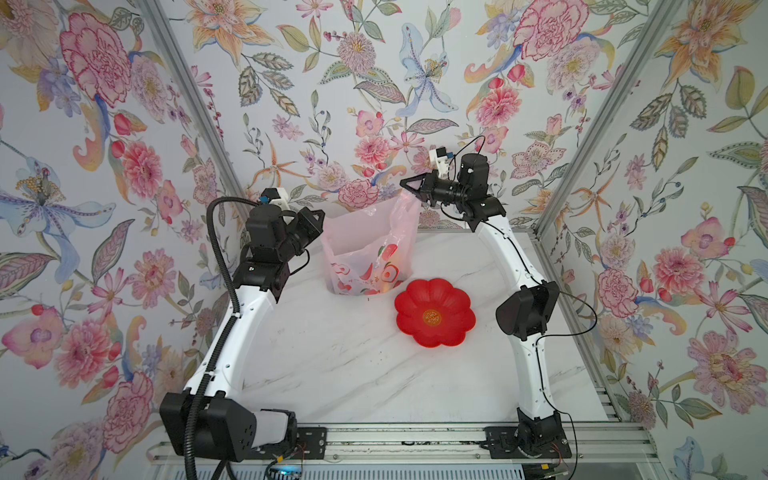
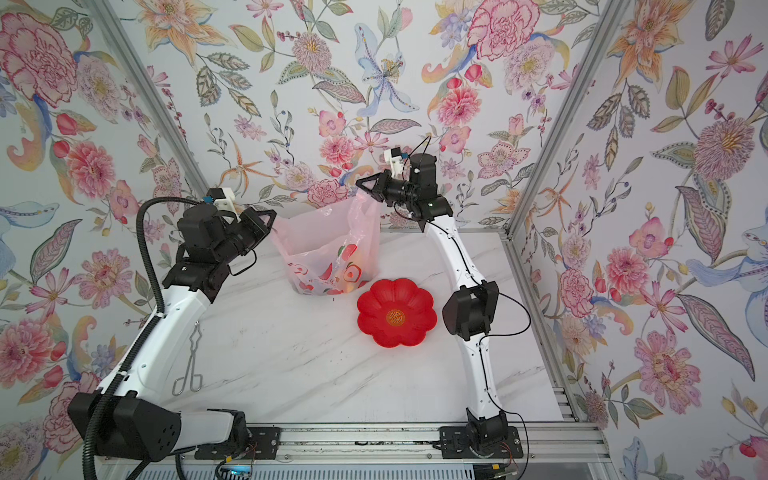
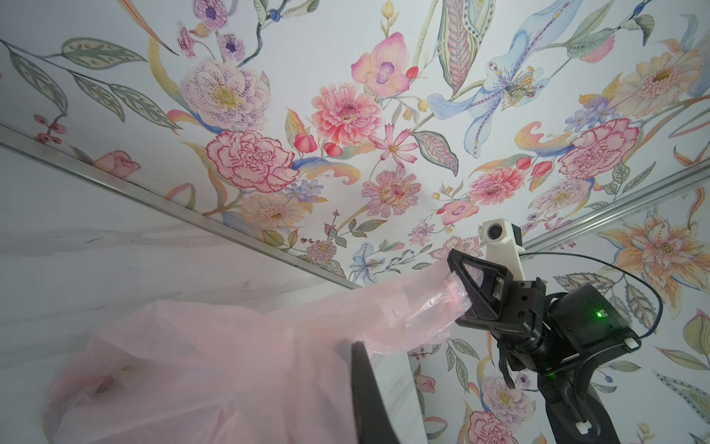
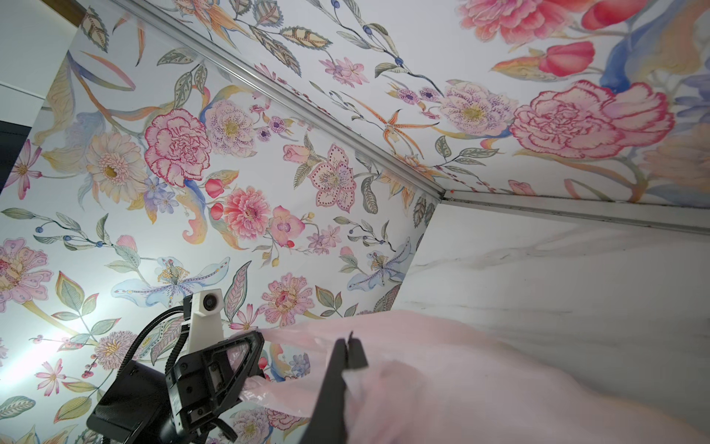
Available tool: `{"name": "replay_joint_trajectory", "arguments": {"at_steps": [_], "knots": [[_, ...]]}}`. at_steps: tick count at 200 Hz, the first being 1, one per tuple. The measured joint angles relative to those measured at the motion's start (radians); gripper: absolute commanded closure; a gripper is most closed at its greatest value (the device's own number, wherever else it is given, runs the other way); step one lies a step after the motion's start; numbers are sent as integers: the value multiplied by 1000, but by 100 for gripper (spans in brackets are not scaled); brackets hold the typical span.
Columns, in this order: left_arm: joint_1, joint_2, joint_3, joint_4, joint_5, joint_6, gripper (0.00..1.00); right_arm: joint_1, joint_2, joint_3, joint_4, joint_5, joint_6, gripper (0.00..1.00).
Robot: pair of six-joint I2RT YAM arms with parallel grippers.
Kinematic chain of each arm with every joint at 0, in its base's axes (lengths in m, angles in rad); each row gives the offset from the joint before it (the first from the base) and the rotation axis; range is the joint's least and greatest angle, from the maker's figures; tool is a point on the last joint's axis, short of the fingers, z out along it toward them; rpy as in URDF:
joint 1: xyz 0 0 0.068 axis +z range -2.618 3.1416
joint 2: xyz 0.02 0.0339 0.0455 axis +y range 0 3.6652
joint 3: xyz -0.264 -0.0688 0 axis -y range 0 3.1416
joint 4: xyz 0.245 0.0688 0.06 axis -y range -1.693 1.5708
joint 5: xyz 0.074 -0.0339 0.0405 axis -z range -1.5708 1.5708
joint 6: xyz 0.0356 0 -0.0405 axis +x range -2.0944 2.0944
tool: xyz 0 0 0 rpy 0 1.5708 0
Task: Place the fruits into the plastic bag
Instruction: Place the plastic bag at the top-center of the table.
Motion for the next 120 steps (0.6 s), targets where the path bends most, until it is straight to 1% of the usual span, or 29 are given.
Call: {"name": "replay_joint_trajectory", "arguments": {"at_steps": [33,70,99,105,120], "knots": [[-51,68,26,34,0,-6,100,-12,0,0,-2,0,-4,100],[-84,130,84,66,0,-8,100,-39,-1,-2,-18,0,-31,100],[-95,160,101,82,1,-11,100,-76,-33,-60,-32,1,-58,100],[-95,164,102,85,1,-12,100,-86,-44,-78,-34,1,-63,96],[-95,173,103,93,1,-15,95,-104,-68,-113,-37,2,-73,87]]}}
